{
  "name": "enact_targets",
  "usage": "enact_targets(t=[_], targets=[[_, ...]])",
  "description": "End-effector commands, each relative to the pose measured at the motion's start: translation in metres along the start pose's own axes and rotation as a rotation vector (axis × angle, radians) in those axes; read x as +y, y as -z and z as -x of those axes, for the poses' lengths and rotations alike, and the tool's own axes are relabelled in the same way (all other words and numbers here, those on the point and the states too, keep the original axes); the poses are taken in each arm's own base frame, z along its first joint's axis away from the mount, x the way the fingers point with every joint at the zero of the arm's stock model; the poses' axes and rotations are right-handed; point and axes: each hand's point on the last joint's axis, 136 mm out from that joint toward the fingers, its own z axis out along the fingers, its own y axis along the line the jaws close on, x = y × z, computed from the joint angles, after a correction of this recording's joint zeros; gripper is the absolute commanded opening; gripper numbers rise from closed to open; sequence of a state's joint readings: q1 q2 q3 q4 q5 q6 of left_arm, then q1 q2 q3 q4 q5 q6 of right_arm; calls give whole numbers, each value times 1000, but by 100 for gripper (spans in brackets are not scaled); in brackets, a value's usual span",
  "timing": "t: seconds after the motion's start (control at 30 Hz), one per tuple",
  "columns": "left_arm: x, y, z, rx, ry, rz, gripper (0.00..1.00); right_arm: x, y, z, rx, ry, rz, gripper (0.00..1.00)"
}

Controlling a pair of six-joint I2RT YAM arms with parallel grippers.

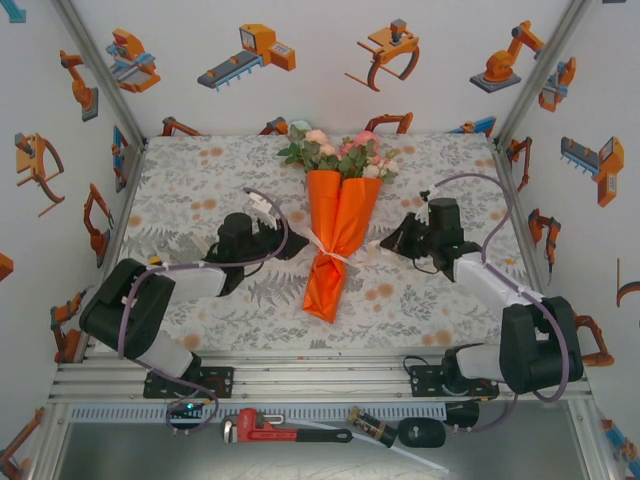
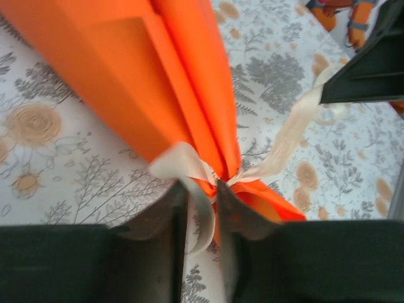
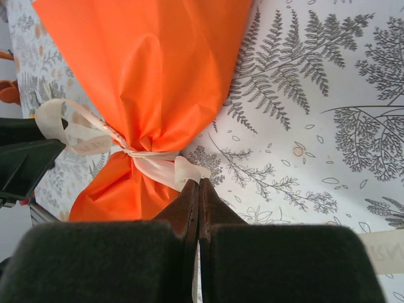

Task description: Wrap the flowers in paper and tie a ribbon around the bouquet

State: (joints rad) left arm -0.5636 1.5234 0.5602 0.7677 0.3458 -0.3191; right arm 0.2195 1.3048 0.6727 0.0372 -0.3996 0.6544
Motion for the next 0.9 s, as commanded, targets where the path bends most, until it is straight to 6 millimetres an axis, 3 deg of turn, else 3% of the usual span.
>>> enact_targets(t=[0.0,0.1,0.17,0.27,0.47,0.7,0.77,0.87], targets=[[25,15,3,59,-91,196,43,6,10,18,-62,50,-27,0],[50,32,-3,173,-166,371,46,5,10,20,-70,58,-39,0],[48,38,-6,214,-215,367,46,5,9,20,-66,58,-39,0],[31,38,-19,304,-276,251,47,4,3,19,-50,55,-34,0],[-6,16,-27,267,-214,-1,50,6,-2,18,-28,51,-18,0],[-1,-18,-33,210,-94,-52,50,7,2,17,-31,52,-18,0],[7,-23,-35,204,-78,-21,47,8,3,17,-35,56,-18,0],[18,-19,-33,190,-90,55,30,3,7,19,-45,63,-51,0]])
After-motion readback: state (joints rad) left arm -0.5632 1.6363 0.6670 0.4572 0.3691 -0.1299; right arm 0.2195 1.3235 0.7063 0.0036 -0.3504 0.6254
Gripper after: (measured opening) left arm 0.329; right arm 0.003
